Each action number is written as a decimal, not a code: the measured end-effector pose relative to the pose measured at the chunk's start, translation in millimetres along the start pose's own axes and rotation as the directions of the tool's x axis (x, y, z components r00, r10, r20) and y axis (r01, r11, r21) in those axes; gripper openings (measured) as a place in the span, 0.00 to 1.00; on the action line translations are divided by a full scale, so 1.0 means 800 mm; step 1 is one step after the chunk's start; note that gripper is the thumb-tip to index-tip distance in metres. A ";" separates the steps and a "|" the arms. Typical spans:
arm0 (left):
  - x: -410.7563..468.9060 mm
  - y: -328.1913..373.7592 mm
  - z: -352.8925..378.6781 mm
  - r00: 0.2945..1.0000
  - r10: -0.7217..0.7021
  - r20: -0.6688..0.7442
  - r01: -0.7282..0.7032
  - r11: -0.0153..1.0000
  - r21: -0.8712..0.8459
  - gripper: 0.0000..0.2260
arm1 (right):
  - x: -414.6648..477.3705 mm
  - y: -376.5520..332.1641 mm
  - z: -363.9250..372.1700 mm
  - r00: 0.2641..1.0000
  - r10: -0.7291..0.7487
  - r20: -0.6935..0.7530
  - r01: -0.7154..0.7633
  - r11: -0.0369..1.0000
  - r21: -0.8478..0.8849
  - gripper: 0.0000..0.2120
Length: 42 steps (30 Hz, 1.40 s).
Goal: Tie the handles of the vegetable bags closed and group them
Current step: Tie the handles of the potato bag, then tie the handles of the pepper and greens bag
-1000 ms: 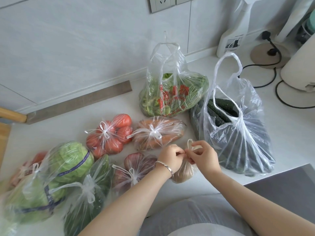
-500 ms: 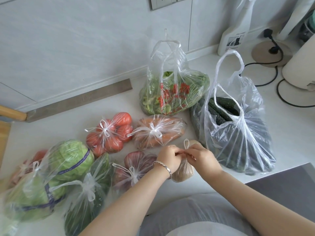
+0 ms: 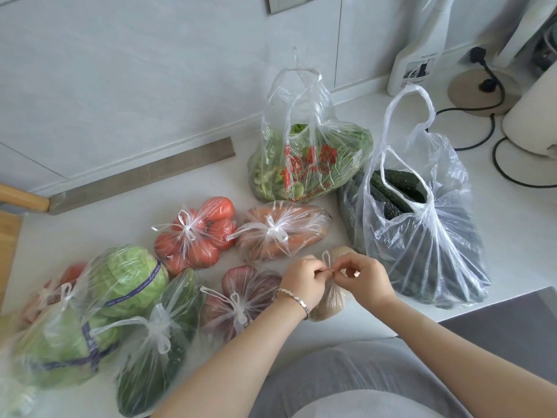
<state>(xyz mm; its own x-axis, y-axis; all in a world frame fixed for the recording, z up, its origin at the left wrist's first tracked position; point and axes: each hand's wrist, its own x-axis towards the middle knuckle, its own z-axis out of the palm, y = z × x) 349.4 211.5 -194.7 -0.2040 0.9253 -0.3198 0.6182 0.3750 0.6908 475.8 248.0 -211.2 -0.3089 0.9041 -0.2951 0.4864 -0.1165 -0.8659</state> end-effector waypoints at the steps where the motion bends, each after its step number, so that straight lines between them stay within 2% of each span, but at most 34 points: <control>1: 0.000 0.000 0.001 1.000 0.017 0.002 -0.017 1.000 0.017 0.07 | 0.001 0.000 -0.004 1.000 0.001 0.019 -0.001 1.000 -0.008 0.13; 5: -0.002 0.001 0.001 0.997 0.083 -0.001 -0.083 0.994 0.077 0.07 | 0.003 -0.008 -0.017 0.987 -0.007 0.160 0.003 1.000 0.021 0.14; 7: -0.002 -0.002 0.002 0.992 0.127 0.016 -0.128 0.987 0.094 0.07 | 0.007 -0.009 -0.023 0.962 0.065 0.267 -0.106 0.984 0.142 0.13; 10: -0.002 -0.005 0.004 0.989 0.143 0.032 -0.145 0.986 0.080 0.07 | 0.011 -0.005 -0.033 0.873 0.225 0.432 -0.377 0.874 0.306 0.12; 11: -0.001 -0.004 0.005 0.992 0.124 0.030 -0.126 0.990 0.071 0.07 | 0.011 -0.002 -0.034 0.863 0.226 0.451 -0.389 0.867 0.311 0.13; 12: 0.000 -0.004 0.005 0.995 0.095 0.030 -0.097 0.994 0.057 0.07 | 0.010 -0.001 -0.033 0.873 0.204 0.442 -0.350 0.895 0.277 0.13; 14: 0.002 -0.002 0.004 0.999 0.033 0.042 -0.034 0.999 0.022 0.07 | 0.007 0.000 -0.027 0.932 0.104 0.346 -0.150 0.983 0.109 0.11; 16: 0.005 0.000 0.002 0.998 -0.021 0.052 0.021 1.000 -0.008 0.08 | 0.007 0.001 -0.022 0.968 -0.030 0.250 0.053 0.995 -0.087 0.07; 20: 0.008 0.002 -0.002 0.993 -0.072 0.088 0.074 0.997 -0.014 0.08 | 0.007 0.005 -0.016 0.945 -0.263 0.192 0.318 0.876 -0.364 0.03; 22: 0.007 0.002 -0.004 0.994 -0.073 0.086 0.073 0.997 0.011 0.08 | 0.003 0.009 -0.011 0.913 -0.374 0.163 0.406 0.785 -0.467 0.05; 24: 0.006 0.000 -0.005 0.997 -0.043 0.068 0.037 0.995 0.092 0.08 | -0.003 0.016 -0.010 0.855 -0.482 0.192 0.497 0.653 -0.572 0.09; 26: 0.005 -0.001 -0.006 0.998 -0.021 0.058 0.010 0.982 0.187 0.09 | -0.006 0.023 -0.015 0.823 -0.510 0.250 0.539 0.562 -0.627 0.11; 28: 0.006 0.000 -0.009 0.999 -0.009 0.050 -0.003 0.971 0.240 0.10 | -0.011 0.023 -0.022 0.845 -0.464 0.266 0.513 0.564 -0.647 0.12; 32: 0.011 -0.003 -0.016 0.998 0.024 0.053 -0.040 0.946 0.321 0.10 | -0.015 0.022 -0.023 0.898 -0.372 0.236 0.431 0.633 -0.643 0.08; 34: 0.012 -0.004 -0.018 0.998 -0.038 0.059 0.019 0.956 0.293 0.10 | -0.015 0.026 -0.023 0.920 -0.319 0.229 0.390 0.672 -0.629 0.09; 37: 0.018 0.001 -0.026 0.986 -0.111 0.127 0.075 0.963 0.260 0.09 | -0.013 0.010 -0.021 0.947 -0.146 0.286 0.302 0.711 -0.636 0.08; 40: 0.032 0.011 -0.049 0.963 -0.090 0.253 0.007 0.950 0.313 0.08 | 0.003 -0.022 -0.023 0.884 0.078 0.461 0.275 0.711 -0.647 0.07; 42: 0.045 0.023 -0.073 0.972 -0.048 0.231 -0.020 0.959 0.283 0.08 | 0.021 -0.053 -0.032 0.846 0.160 0.508 0.225 0.757 -0.613 0.06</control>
<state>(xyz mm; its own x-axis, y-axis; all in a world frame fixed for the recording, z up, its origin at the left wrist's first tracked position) 309.0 255.4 -155.7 -0.0522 0.8681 -0.4936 0.8118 0.3247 0.4853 470.9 278.6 -169.1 -0.5991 0.5373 -0.5936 0.7998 0.3675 -0.4746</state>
